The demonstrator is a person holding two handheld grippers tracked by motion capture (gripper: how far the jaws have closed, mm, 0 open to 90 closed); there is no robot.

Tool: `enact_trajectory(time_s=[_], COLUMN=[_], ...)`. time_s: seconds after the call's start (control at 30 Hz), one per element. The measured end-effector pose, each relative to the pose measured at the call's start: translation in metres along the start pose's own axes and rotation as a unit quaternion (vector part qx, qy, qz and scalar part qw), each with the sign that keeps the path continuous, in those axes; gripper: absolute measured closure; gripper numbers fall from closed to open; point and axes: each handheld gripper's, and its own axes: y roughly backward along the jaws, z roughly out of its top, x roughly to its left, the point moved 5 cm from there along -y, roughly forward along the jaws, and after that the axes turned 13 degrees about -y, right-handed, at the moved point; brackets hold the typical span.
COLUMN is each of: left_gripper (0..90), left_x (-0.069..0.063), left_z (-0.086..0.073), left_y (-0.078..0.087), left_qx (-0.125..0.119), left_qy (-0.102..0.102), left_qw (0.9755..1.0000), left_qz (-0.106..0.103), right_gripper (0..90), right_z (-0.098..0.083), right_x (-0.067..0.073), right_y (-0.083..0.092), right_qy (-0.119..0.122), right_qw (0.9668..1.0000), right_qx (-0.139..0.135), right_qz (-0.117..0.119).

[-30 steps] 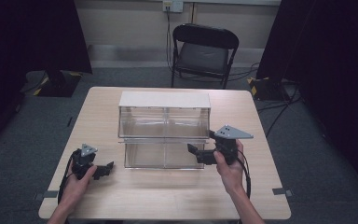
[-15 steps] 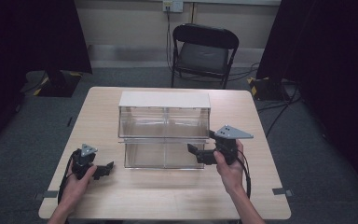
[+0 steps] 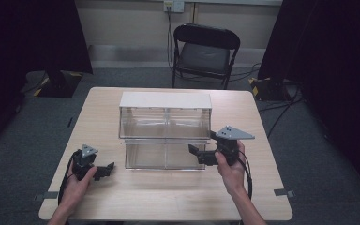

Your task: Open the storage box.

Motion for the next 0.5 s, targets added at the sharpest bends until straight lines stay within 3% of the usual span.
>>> enact_trajectory(time_s=[0.5], left_gripper=[2.6], left_x=[0.0000], left_z=[0.0000], left_y=[-0.0001], left_qx=[0.000], left_qy=[0.000], left_qw=[1.0000], left_qz=[0.001], right_gripper=[8.4], right_z=[0.0000], right_x=[-0.0001], right_y=[-0.0001], right_qy=[0.001], right_qw=[1.0000], right_qx=[0.000], right_qz=[0.000])
